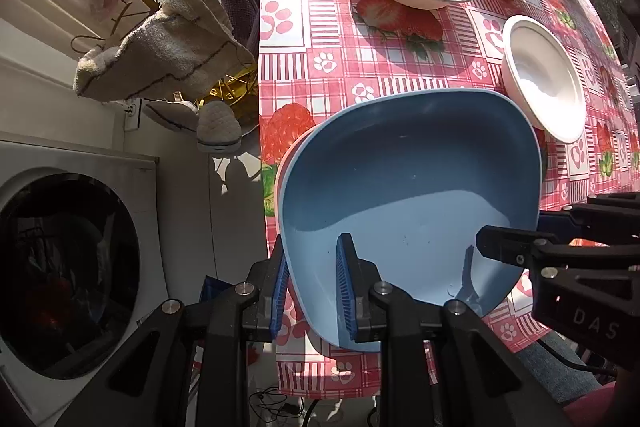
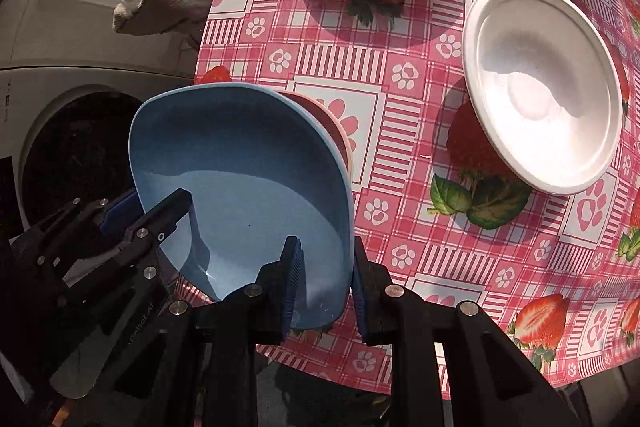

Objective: Organize plates and bowls
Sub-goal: 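Lower the light-blue plate onto the pink plate and open both grippers, then move both grippers to a white paper bowl and close on its rim, then lift the white paper bowl with both grippers, then lower the white bowl onto the tablecloth and open both grippers, then move both open grippers over to a second white paper bowl, then close both grippers on the second white bowl's rim, then lift the second white bowl with both grippers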

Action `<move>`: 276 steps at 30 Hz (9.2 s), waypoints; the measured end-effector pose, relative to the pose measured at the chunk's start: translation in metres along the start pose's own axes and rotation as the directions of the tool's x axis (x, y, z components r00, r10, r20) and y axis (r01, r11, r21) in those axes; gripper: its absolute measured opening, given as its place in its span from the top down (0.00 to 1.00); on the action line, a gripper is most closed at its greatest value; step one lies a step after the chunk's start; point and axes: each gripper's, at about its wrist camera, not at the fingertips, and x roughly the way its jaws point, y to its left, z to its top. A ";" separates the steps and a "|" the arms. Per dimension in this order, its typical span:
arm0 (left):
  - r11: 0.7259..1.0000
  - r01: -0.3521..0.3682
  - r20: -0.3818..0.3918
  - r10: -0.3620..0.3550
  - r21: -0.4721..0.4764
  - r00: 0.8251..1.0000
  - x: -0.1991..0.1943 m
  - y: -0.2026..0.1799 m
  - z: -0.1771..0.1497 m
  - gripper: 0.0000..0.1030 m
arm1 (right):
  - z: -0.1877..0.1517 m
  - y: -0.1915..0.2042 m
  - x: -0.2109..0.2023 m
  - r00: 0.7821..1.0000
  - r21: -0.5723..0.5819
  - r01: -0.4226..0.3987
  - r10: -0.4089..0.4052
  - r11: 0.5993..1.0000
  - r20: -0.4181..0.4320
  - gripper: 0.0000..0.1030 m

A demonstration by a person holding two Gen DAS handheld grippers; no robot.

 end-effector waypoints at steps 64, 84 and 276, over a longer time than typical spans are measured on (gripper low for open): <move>0.994 0.089 0.024 -0.091 0.069 0.996 0.004 -0.137 0.127 0.30 | 0.001 -0.209 -0.049 0.986 0.390 0.021 -0.084 0.920 0.145 0.09; 0.996 0.082 -0.089 -0.079 0.038 0.993 0.056 -0.147 0.152 0.58 | 0.070 -0.224 -0.012 0.985 0.286 0.116 -0.147 0.951 0.089 0.17; 0.951 0.025 -0.039 -0.014 0.307 0.999 0.059 -0.245 0.097 0.61 | -0.068 -0.323 0.010 0.995 0.270 0.026 -0.050 0.962 0.082 0.84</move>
